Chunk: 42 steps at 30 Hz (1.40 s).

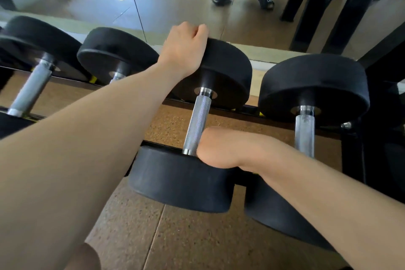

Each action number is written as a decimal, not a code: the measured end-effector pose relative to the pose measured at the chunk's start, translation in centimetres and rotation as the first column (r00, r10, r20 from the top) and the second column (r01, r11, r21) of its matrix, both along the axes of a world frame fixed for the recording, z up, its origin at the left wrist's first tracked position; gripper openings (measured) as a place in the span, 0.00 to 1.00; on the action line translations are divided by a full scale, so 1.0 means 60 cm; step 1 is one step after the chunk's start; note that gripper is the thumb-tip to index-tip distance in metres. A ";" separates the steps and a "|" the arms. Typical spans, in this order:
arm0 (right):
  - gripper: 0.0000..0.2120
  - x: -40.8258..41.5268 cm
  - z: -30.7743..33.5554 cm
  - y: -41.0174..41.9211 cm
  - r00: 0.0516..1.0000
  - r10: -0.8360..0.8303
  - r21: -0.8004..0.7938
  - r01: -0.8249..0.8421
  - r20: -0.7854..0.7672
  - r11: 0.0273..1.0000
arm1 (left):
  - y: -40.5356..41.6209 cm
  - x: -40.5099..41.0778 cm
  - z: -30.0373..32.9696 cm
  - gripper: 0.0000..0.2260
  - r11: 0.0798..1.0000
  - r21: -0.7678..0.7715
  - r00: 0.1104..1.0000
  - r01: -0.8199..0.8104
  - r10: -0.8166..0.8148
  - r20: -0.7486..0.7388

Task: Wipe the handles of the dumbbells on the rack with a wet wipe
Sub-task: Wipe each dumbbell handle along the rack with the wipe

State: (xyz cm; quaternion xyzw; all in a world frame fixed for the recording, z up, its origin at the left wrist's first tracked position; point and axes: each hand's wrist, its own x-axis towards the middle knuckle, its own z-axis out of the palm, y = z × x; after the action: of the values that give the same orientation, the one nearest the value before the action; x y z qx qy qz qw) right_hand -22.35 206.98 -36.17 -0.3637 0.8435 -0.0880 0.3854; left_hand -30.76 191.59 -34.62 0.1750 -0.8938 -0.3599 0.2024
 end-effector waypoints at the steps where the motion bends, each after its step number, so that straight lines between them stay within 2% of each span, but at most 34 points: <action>1: 0.13 -0.001 0.012 -0.002 0.997 0.058 -0.001 -0.058 -0.051 0.998 | 0.000 -0.001 -0.001 0.20 1.000 -0.011 1.000 0.000 0.000 0.003; 2: 0.12 -0.001 0.025 -0.009 0.995 0.080 -0.027 -0.081 -0.053 0.996 | -0.004 -0.003 -0.002 0.18 1.000 -0.030 1.000 0.005 -0.005 0.002; 3: 0.12 -0.002 0.033 -0.015 0.998 0.049 -0.093 -0.046 0.031 0.995 | -0.004 -0.004 -0.002 0.18 0.998 -0.055 1.000 0.020 -0.020 0.006; 4: 0.12 -0.002 0.045 -0.019 0.981 -0.015 -0.198 0.055 0.196 0.979 | 0.000 -0.005 -0.001 0.19 0.996 -0.081 0.999 0.049 -0.048 0.015; 6: 0.09 0.006 0.057 -0.054 0.868 -0.176 -0.404 0.385 0.465 0.830 | -0.013 0.010 0.005 0.18 0.975 -0.135 0.984 0.176 -0.174 0.027; 7: 0.08 0.003 0.058 -0.071 0.817 -0.250 -0.451 0.511 0.520 0.732 | -0.021 0.018 0.006 0.16 0.955 -0.142 0.966 0.259 -0.259 0.020; 8: 0.12 0.002 0.057 -0.095 0.799 -0.313 -0.490 0.572 0.513 0.657 | -0.041 0.029 0.006 0.14 0.923 -0.144 0.933 0.357 -0.359 0.007; 10: 0.15 0.006 0.048 -0.145 0.815 -0.407 -0.555 0.579 0.413 0.597 | -0.107 0.041 0.003 0.17 0.854 -0.246 0.886 0.458 -0.462 0.046; 14: 0.13 0.024 0.032 -0.240 0.854 -0.497 -0.674 0.460 0.156 0.578 | -0.268 0.059 0.019 0.22 0.858 -0.383 0.940 0.341 -0.324 0.112; 16: 0.15 0.030 0.022 -0.274 0.868 -0.496 -0.736 0.317 -0.030 0.598 | -0.324 0.067 0.021 0.23 0.858 -0.370 0.932 0.356 -0.298 0.207; 18: 0.18 0.030 0.010 -0.326 0.862 -0.465 -0.736 0.180 -0.202 0.653 | -0.367 0.074 0.017 0.22 0.895 -0.242 0.919 0.374 -0.323 0.224; 21: 0.20 0.016 -0.012 -0.388 0.825 -0.288 -0.577 -0.056 -0.487 0.815 | -0.389 0.075 -0.002 0.22 0.951 -0.066 0.948 0.304 -0.295 0.118; 23: 0.21 0.005 -0.031 -0.407 0.717 -0.103 -0.336 -0.190 -0.689 0.922 | -0.389 0.076 -0.009 0.21 0.968 -0.031 0.967 0.248 -0.245 0.062; 25: 0.19 0.001 -0.041 -0.413 0.595 0.035 -0.124 -0.225 -0.803 0.966 | -0.390 0.076 -0.012 0.21 0.975 -0.023 0.975 0.220 -0.219 0.042; 27: 0.20 0.008 -0.046 -0.416 0.561 0.083 -0.035 -0.197 -0.824 0.980 | -0.392 0.078 -0.013 0.21 0.972 -0.018 0.972 0.236 -0.236 0.022; 30: 0.23 0.013 -0.051 -0.409 0.562 0.048 -0.050 -0.157 -0.826 0.986 | -0.394 0.081 -0.015 0.22 0.967 0.003 0.967 0.256 -0.256 -0.004; 35: 0.21 0.023 -0.069 -0.406 0.518 0.029 -0.062 -0.156 -0.855 0.986 | -0.399 0.079 -0.023 0.22 0.958 0.051 0.958 0.282 -0.279 -0.063; 37: 0.18 0.027 -0.075 -0.404 0.502 -0.070 -0.161 -0.140 -0.862 0.977 | -0.400 0.078 -0.025 0.22 0.957 0.053 0.957 0.284 -0.280 -0.069; 40: 0.17 0.032 -0.081 -0.398 0.590 -0.353 -0.451 -0.021 -0.726 0.892 | -0.398 0.078 -0.028 0.22 0.954 0.051 0.953 0.297 -0.292 -0.077; 42: 0.16 0.033 -0.079 -0.399 0.625 -0.466 -0.548 0.073 -0.626 0.833 | -0.399 0.078 -0.028 0.22 0.958 0.060 0.958 0.281 -0.277 -0.069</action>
State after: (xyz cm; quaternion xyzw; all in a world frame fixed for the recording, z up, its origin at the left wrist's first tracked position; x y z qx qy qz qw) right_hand -20.39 183.03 -40.93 -0.3141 0.9228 -0.1947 -0.1086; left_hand -26.11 167.64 -36.28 0.0431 -0.8901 -0.4206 0.1703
